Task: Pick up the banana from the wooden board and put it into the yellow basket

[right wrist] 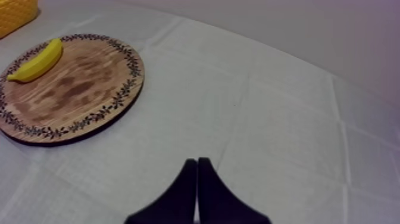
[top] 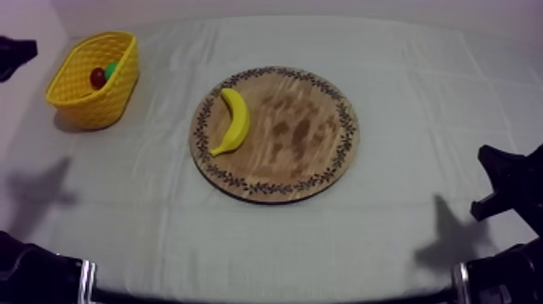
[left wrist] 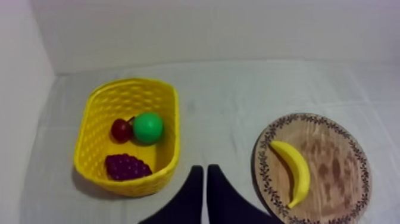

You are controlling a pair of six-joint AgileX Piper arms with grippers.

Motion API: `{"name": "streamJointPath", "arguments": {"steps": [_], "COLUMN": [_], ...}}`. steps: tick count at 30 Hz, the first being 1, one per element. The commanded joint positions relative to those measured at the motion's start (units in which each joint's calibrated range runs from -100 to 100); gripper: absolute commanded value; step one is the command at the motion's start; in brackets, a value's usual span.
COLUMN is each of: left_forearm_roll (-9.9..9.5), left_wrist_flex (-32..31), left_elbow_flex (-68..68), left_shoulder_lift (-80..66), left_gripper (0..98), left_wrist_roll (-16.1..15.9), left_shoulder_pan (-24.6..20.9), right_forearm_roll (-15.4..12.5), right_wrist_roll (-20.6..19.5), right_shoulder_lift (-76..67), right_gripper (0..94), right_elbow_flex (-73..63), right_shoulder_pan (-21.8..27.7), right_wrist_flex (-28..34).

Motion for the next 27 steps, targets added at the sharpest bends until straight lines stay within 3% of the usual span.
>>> {"name": "streamJointPath", "arguments": {"steps": [1, 11, 18, 27], "left_forearm_roll": [0.01, -3.2, -3.24, -2.78], "left_wrist_flex": [1.4, 4.02, 6.13, 10.3], "left_elbow_flex": [-8.22, -16.96, -21.42, -26.18], "left_shoulder_lift": [8.44, 23.86, 33.16, 43.36], "left_gripper": [0.0, 0.0, 0.1, 1.2], "left_wrist_roll": [0.19, 5.0, 8.3, 12.25], "left_shoulder_pan": [1.31, 10.05, 15.23, 18.38], "right_forearm_roll": [0.02, 0.02, 0.02, 0.02], "right_wrist_roll": [0.02, 0.03, 0.03, 0.03], "right_shoulder_lift": [0.0, 0.0, 0.0, 0.0], "right_gripper": [0.4, 0.4, 0.4, 0.4], "right_elbow_flex": [-0.03, -0.03, -0.03, -0.03], "right_shoulder_pan": [-0.01, -0.01, -0.01, -0.01], "right_wrist_flex": [0.0, 0.0, 0.0, 0.0]}}
